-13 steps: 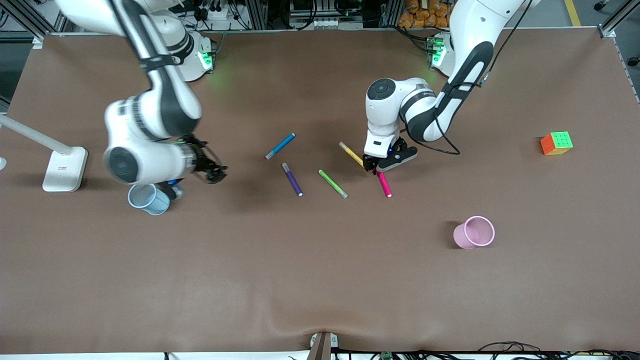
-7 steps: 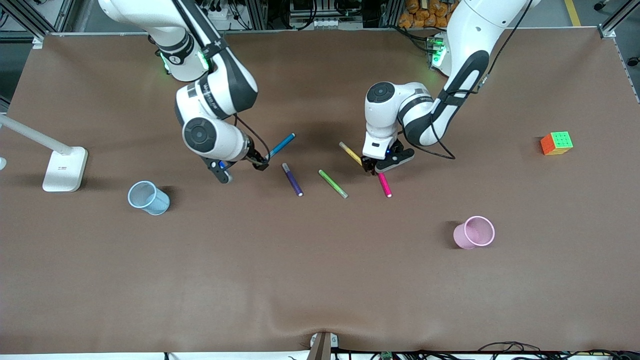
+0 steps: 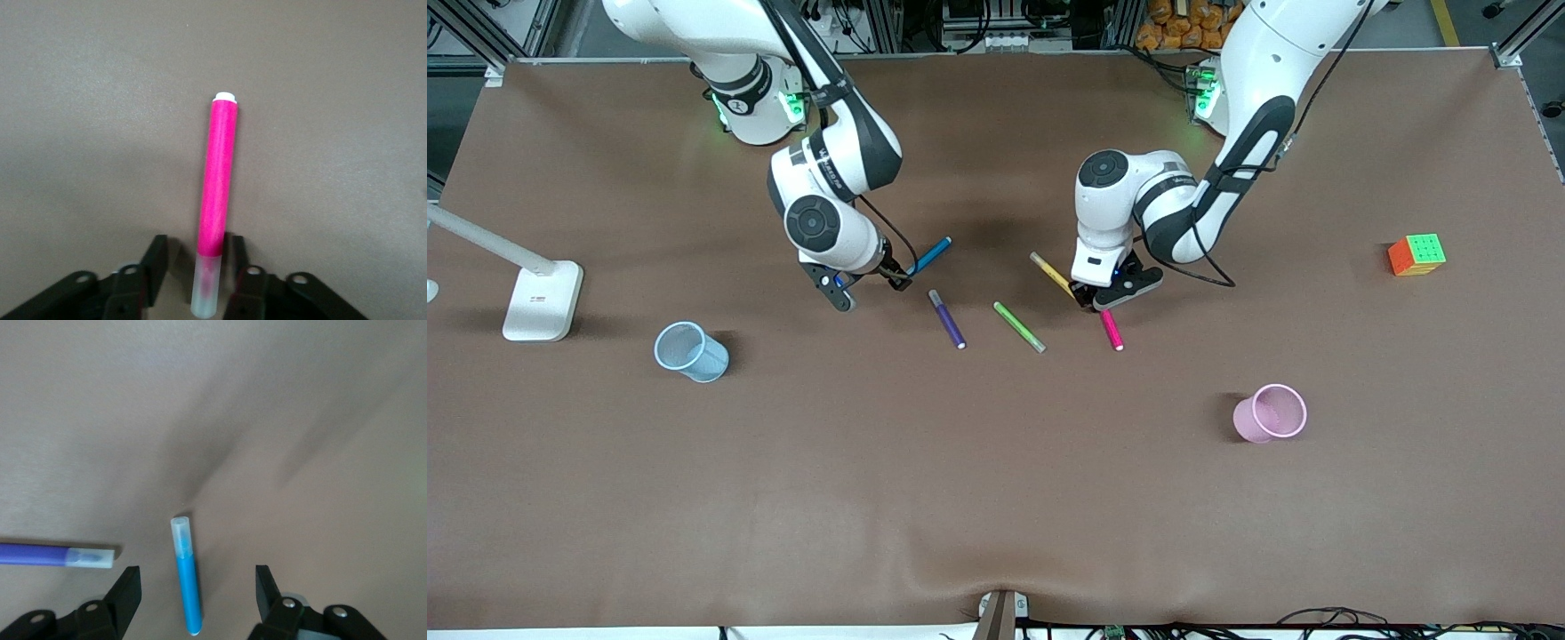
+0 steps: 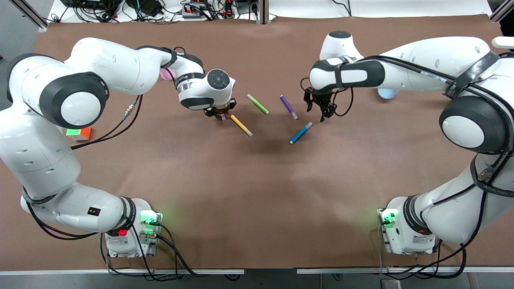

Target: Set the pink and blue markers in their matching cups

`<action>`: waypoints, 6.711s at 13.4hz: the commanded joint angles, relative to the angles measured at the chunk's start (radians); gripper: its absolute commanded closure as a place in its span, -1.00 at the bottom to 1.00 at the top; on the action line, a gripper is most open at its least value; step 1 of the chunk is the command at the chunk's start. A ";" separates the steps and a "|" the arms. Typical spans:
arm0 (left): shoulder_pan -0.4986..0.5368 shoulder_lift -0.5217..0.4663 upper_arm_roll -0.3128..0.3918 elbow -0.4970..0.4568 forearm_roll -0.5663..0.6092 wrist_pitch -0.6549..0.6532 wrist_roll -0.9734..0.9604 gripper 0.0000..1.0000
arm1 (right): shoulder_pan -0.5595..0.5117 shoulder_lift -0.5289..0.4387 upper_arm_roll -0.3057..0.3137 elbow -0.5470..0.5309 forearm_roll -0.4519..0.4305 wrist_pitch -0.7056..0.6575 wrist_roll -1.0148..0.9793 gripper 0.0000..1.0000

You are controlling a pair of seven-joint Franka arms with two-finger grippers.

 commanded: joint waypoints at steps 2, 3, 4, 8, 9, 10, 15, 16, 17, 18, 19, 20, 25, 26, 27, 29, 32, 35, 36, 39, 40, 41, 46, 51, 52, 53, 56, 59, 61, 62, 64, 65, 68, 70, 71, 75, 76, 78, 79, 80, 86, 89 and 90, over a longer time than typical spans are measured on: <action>0.005 0.018 -0.004 0.019 0.032 0.013 -0.027 1.00 | 0.041 0.011 -0.012 -0.027 0.014 0.081 0.037 -0.16; 0.007 0.018 -0.004 0.025 0.032 0.013 -0.025 1.00 | 0.049 0.025 -0.012 -0.027 0.014 0.095 0.037 -0.15; 0.007 0.018 -0.004 0.025 0.032 0.012 -0.016 1.00 | 0.052 0.040 -0.012 -0.027 0.014 0.112 0.037 -0.15; 0.041 -0.042 -0.004 0.042 0.029 0.002 0.010 1.00 | 0.084 0.082 -0.012 -0.027 0.014 0.161 0.061 -0.16; 0.053 -0.054 -0.007 0.045 0.022 0.001 0.018 1.00 | 0.089 0.082 -0.012 -0.028 0.014 0.163 0.072 -0.16; 0.065 -0.068 -0.008 0.046 0.014 0.001 0.032 1.00 | 0.091 0.087 -0.012 -0.028 0.014 0.164 0.075 -0.15; 0.097 -0.108 -0.037 0.159 -0.212 -0.146 0.223 1.00 | 0.117 0.106 -0.012 -0.039 0.014 0.200 0.078 0.27; 0.104 -0.108 -0.045 0.214 -0.278 -0.218 0.286 1.00 | 0.120 0.110 -0.012 -0.042 0.014 0.222 0.078 0.32; 0.104 -0.106 -0.045 0.276 -0.352 -0.282 0.355 1.00 | 0.120 0.116 -0.013 -0.047 0.014 0.233 0.077 0.35; 0.107 -0.108 -0.043 0.328 -0.422 -0.339 0.421 1.00 | 0.120 0.119 -0.013 -0.047 0.013 0.238 0.077 0.35; 0.119 -0.108 -0.043 0.366 -0.473 -0.384 0.474 1.00 | 0.121 0.120 -0.013 -0.047 0.013 0.241 0.077 0.45; 0.139 -0.108 -0.045 0.402 -0.510 -0.430 0.522 1.00 | 0.120 0.117 -0.013 -0.045 0.013 0.236 0.077 0.78; 0.304 -0.120 -0.045 0.523 -0.775 -0.602 0.875 1.00 | 0.089 0.024 -0.032 -0.010 0.001 0.125 0.067 1.00; 0.343 -0.120 -0.045 0.532 -0.820 -0.628 0.938 1.00 | 0.080 0.008 -0.050 0.018 -0.018 0.080 0.063 1.00; 0.378 -0.120 -0.045 0.539 -0.851 -0.651 0.996 1.00 | 0.072 0.004 -0.077 0.053 -0.053 0.036 0.040 1.00; 0.453 -0.117 -0.045 0.539 -0.909 -0.677 1.122 1.00 | 0.069 0.007 -0.149 0.117 -0.114 -0.023 -0.033 1.00; 0.547 -0.103 -0.043 0.537 -1.038 -0.699 1.220 1.00 | 0.068 0.011 -0.274 0.226 -0.159 -0.099 -0.148 1.00; 0.633 -0.077 -0.042 0.539 -1.159 -0.702 1.276 1.00 | 0.031 0.016 -0.360 0.358 -0.266 -0.256 -0.292 1.00; 0.660 -0.060 -0.042 0.537 -1.194 -0.702 1.276 1.00 | -0.004 0.018 -0.361 0.381 -0.295 -0.259 -0.332 1.00; 0.723 -0.002 -0.037 0.539 -1.326 -0.714 1.262 1.00 | -0.104 0.021 -0.360 0.387 -0.455 -0.180 -0.402 1.00; 0.742 0.016 -0.037 0.539 -1.346 -0.720 1.260 1.00 | -0.142 0.021 -0.360 0.391 -0.488 -0.156 -0.405 1.00; 0.751 0.030 -0.037 0.539 -1.362 -0.723 1.260 1.00 | -0.171 0.021 -0.360 0.395 -0.542 -0.146 -0.416 1.00; 0.756 0.107 -0.031 0.575 -1.436 -0.723 1.182 1.00 | -0.251 0.045 -0.358 0.381 -0.664 -0.098 -0.437 1.00; 0.760 0.156 -0.030 0.614 -1.439 -0.723 1.074 1.00 | -0.271 0.047 -0.360 0.270 -0.664 0.035 -0.425 1.00; 0.759 0.161 -0.030 0.621 -1.437 -0.723 1.070 1.00 | -0.273 0.044 -0.360 0.242 -0.664 0.069 -0.425 1.00; 0.760 0.173 -0.030 0.631 -1.439 -0.723 1.070 1.00 | -0.281 0.044 -0.360 0.213 -0.664 0.106 -0.423 1.00; 0.759 0.187 -0.031 0.641 -1.436 -0.723 1.060 1.00 | -0.273 0.044 -0.360 0.159 -0.664 0.155 -0.376 1.00; 0.754 0.188 -0.030 0.641 -1.432 -0.723 1.059 0.92 | -0.271 0.047 -0.360 0.154 -0.664 0.160 -0.368 1.00; 0.752 0.187 -0.030 0.641 -1.432 -0.723 1.056 -0.46 | -0.262 0.045 -0.358 0.116 -0.664 0.192 -0.351 1.00; 0.749 0.187 -0.030 0.641 -1.432 -0.723 1.055 -0.94 | -0.253 0.044 -0.360 0.092 -0.664 0.222 -0.339 1.00; 0.749 0.185 -0.030 0.643 -1.428 -0.723 1.055 -1.00 | -0.251 0.044 -0.360 0.081 -0.664 0.229 -0.321 1.00; 0.749 0.181 -0.031 0.644 -1.425 -0.723 1.055 -1.00 | -0.250 0.044 -0.360 0.079 -0.664 0.226 -0.318 1.00; 0.748 0.159 -0.033 0.687 -1.408 -0.744 1.035 -1.00 | -0.241 0.042 -0.361 0.078 -0.664 0.215 -0.304 0.79; 0.749 0.141 -0.040 0.706 -1.377 -0.764 1.029 -1.00 | -0.247 0.042 -0.361 0.085 -0.665 0.212 -0.311 -0.05; 0.749 0.123 -0.042 0.706 -1.377 -0.769 1.029 -1.00 | -0.254 0.042 -0.361 0.090 -0.665 0.213 -0.313 -0.99; 0.737 0.058 -0.045 0.706 -1.321 -0.798 1.029 -1.00 | -0.256 0.039 -0.361 0.128 -0.665 0.184 -0.327 -1.00; 0.733 0.032 -0.045 0.704 -1.301 -0.798 1.029 -1.00 | -0.267 0.041 -0.360 0.162 -0.665 0.134 -0.359 -1.00; 0.728 -0.023 -0.053 0.706 -1.267 -0.829 1.035 -1.00 | -0.297 0.044 -0.357 0.249 -0.644 0.033 -0.493 -1.00; 0.728 -0.060 -0.062 0.706 -1.235 -0.846 1.039 -1.00 | -0.313 0.047 -0.355 0.300 -0.609 -0.004 -0.530 -1.00; 0.729 -0.092 -0.083 0.706 -1.198 -0.852 1.050 -1.00 | -0.327 0.060 -0.354 0.359 -0.528 -0.036 -0.554 -1.00; 0.736 -0.296 -0.122 0.706 -1.029 -0.973 1.243 -1.00 | -0.452 0.283 -0.349 0.872 -0.185 -0.490 -0.811 -1.00; 0.736 -0.388 -0.122 0.706 -0.956 -1.050 1.389 -1.00 | -0.506 0.287 -0.326 0.991 -0.153 -0.616 -0.936 -1.00; 0.737 -0.402 -0.125 0.706 -0.907 -1.077 1.427 -1.00 | -0.553 0.295 -0.297 1.036 -0.101 -0.671 -0.937 -1.00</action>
